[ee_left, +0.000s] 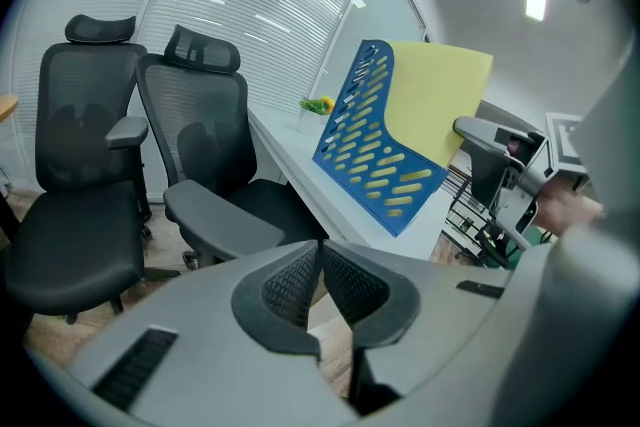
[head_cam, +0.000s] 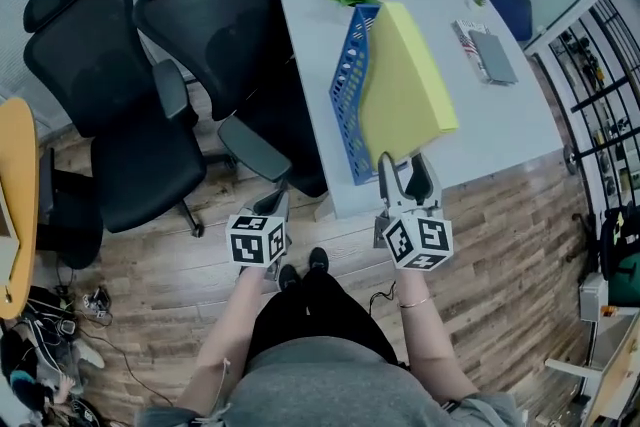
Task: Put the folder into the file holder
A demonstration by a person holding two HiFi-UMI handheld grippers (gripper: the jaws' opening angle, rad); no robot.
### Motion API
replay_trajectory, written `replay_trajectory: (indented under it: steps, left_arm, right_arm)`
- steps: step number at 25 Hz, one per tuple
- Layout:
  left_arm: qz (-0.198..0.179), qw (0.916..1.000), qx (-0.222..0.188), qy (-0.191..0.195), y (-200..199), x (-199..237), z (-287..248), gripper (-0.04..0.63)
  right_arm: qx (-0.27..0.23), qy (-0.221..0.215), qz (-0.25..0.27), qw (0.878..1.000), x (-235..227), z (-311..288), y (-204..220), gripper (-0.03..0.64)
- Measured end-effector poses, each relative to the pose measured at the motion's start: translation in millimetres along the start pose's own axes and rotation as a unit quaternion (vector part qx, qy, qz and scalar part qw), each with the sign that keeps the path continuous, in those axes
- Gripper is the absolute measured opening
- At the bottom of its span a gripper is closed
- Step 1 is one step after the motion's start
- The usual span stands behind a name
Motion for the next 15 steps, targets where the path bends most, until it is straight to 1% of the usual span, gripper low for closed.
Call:
replay_trajectory:
  steps: [4, 8, 15]
  left_arm:
    - [-0.004, 1.0, 0.001, 0.005, 2.1, -4.0, 0.3, 0.032]
    - [-0.007, 0.9999, -0.001, 0.007, 2.7, -7.5, 1.0, 0.032]
    - [-0.018, 0.9998, -0.008, 0.006, 0.9, -12.5, 2.6, 0.032]
  right_arm:
    - [0.047, -0.006, -0.014, 0.999, -0.9, 17.1, 18.3, 0.239]
    - [0.083, 0.0, -0.032, 0.996, -2.8, 35.2, 34.7, 0.228]
    - [0.129, -0.005, -0.085, 0.988, -0.2, 56.0, 62.9, 0.16]
Point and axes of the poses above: the fingertips, and each gripper's own axes: z backward along the fingers, x to its left, y out of its underside, the point moved 8 cm from there along z, backward along the fingers, and after that the axes turned 4 degrees about x, right-handed, at the moved point
